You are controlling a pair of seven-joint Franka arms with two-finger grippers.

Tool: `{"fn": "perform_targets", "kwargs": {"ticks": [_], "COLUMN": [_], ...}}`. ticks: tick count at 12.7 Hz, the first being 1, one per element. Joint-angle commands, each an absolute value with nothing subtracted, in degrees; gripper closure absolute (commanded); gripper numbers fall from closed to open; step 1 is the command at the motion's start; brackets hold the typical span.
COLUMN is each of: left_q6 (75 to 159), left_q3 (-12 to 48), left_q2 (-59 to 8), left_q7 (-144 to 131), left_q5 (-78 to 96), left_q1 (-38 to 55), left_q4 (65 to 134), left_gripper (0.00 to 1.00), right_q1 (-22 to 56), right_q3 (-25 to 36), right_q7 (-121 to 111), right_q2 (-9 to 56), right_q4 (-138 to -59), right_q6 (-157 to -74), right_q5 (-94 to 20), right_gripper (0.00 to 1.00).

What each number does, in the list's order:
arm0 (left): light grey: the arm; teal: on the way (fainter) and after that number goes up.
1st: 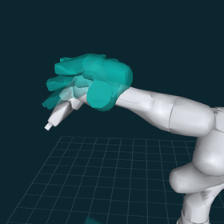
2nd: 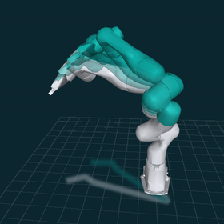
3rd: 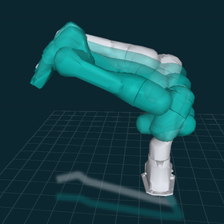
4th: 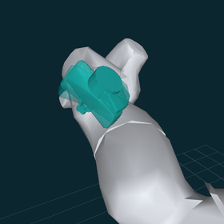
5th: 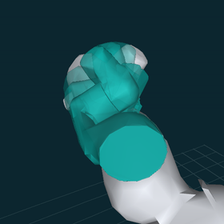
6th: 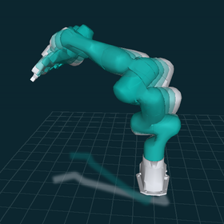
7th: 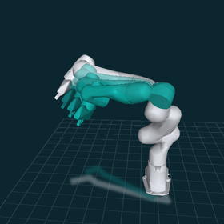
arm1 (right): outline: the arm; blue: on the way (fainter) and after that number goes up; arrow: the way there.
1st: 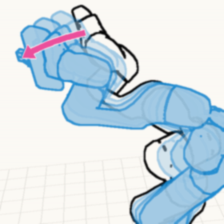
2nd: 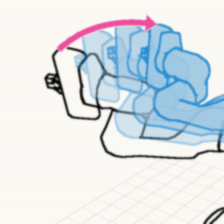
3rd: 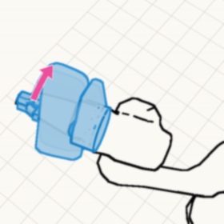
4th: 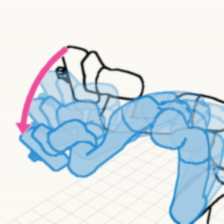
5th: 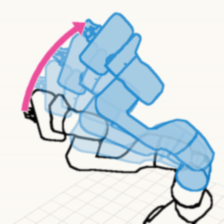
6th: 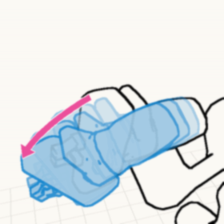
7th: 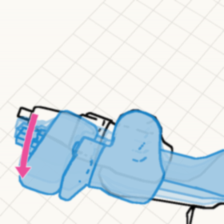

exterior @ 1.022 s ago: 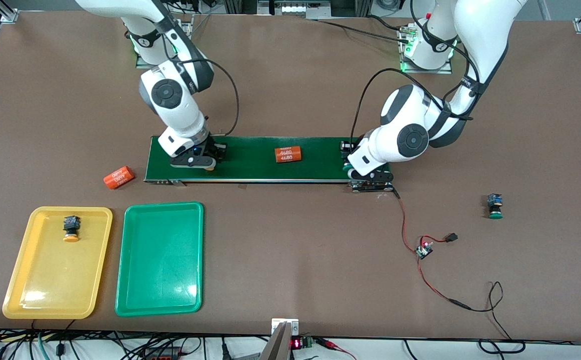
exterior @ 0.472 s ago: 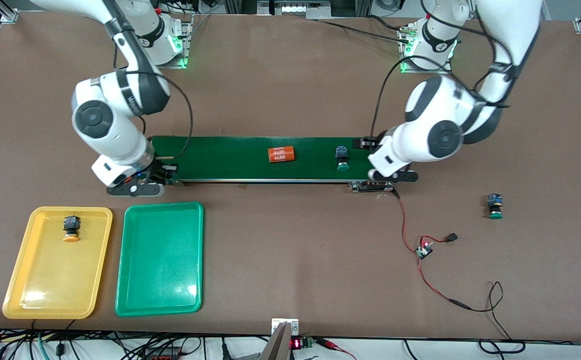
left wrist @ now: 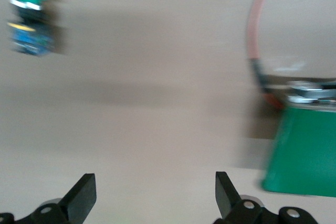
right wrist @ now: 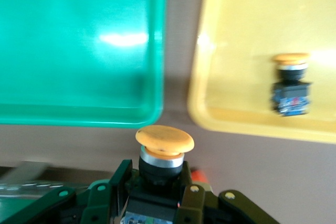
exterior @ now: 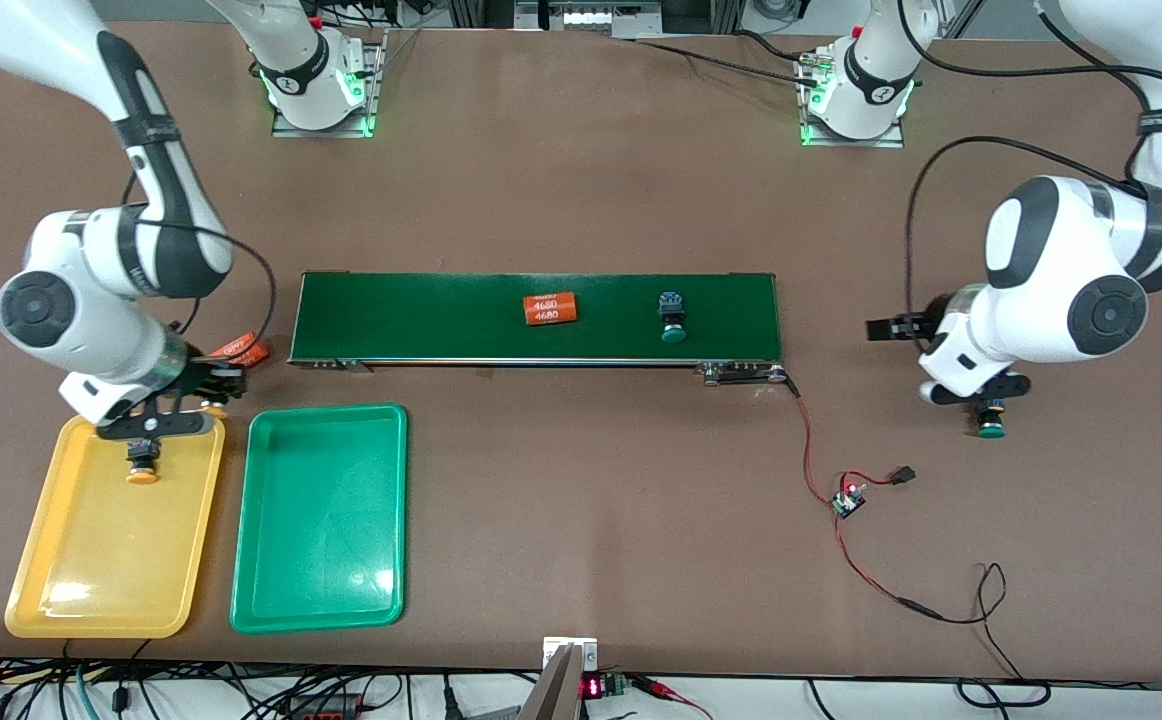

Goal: Sort buttons by color to trays
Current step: 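Carry the yellow button to the yellow tray while the left gripper places a button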

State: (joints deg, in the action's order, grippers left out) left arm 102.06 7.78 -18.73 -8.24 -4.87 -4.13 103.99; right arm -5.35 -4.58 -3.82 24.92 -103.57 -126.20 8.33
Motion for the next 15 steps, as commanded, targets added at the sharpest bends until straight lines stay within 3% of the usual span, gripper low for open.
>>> {"fn": "perform_targets", "kwargs": {"ticks": [1,5,7,12,14,15], "left_q6": [105.1,123.5,130.7,136.6,136.5,136.2], "left_q3": [4.4,-3.2,-3.3,-3.5,-3.5,-3.5], "left_q2": [-21.9,-28.8,-32.6,-36.8,-36.8,-36.8], "left_q7": [-0.6,15.3,20.5,27.4,28.1,28.0], "left_q5": [-13.5,-16.9,-16.4,-4.0,-4.0,-4.0], "left_q1": [-3.0,-3.6,-6.7,-9.1,-9.5,-9.4], "left_q4": [103.0,102.9,102.9,103.2,103.1,103.1], "left_gripper": [0.0,0.0,0.0,0.01,0.55,0.61], "right_q1": [-8.5,-11.8,-12.7,-13.1,-13.1,-13.0], "right_q3": [-4.6,-4.2,-3.9,-1.8,-1.8,-1.8], "right_q7": [-11.0,-15.2,-17.8,-18.9,-18.8,-18.8], "right_q2": [28.5,32.0,33.0,36.7,37.4,37.5], "right_q4": [-100.9,-100.9,-100.9,-99.2,-99.1,-98.9], "right_q6": [-126.2,-132.8,-134.6,-141.1,-141.6,-142.0], "right_q5": [8.3,8.7,8.5,8.8,8.8,8.8], "right_gripper": [0.91,0.9,0.9,0.9,0.84,0.79]}}
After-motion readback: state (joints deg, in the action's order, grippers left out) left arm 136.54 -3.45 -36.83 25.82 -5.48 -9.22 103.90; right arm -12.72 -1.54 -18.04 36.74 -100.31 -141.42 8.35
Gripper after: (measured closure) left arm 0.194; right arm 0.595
